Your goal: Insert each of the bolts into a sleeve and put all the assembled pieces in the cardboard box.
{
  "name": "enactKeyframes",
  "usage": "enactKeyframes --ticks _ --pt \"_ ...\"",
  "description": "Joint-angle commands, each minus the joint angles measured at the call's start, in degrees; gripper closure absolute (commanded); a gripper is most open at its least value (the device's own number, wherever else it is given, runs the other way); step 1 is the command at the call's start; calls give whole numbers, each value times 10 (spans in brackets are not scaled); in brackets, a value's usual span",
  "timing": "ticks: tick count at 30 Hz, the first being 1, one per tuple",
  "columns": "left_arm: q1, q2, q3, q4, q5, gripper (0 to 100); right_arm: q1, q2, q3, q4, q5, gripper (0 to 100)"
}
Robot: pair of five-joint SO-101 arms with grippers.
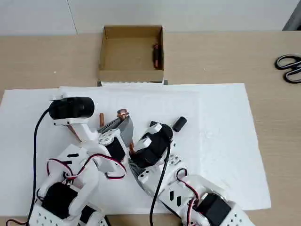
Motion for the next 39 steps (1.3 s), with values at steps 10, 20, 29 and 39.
enactKeyframes --ticks 10,20,29,39 --pt "-1 -5 -3 -19 -35 994 -5 -6 -26 -1 -3 995" --pt "-1 -8 40 -55 -35 994 -5 -7 -26 -1 -3 995" --pt "-1 -8 37 -63 -35 994 -5 -5 -36 -1 -3 995" --pt "3 -9 6 36 -35 994 -2 -4 -39 -2 -3 995"
